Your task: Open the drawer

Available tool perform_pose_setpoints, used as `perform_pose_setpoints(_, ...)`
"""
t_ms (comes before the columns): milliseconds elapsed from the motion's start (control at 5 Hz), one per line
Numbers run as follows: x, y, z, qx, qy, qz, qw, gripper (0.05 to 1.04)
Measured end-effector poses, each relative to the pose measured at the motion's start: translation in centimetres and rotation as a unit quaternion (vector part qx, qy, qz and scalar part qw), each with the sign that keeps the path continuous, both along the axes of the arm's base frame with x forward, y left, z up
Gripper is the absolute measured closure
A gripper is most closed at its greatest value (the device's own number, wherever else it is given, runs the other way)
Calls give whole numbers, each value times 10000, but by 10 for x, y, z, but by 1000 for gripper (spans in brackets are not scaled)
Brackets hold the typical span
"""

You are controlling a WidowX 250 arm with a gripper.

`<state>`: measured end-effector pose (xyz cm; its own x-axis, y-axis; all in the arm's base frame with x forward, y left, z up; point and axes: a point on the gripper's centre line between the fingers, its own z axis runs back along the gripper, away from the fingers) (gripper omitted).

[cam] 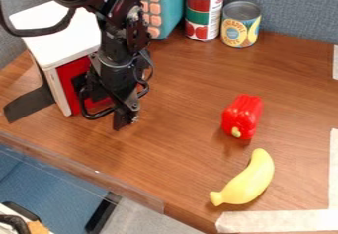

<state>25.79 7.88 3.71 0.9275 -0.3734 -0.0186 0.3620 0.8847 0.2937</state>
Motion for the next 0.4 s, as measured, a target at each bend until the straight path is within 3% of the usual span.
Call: perform_pose_setpoints(400, 10, -8, -3, 0, -40, 1, 10000, 121)
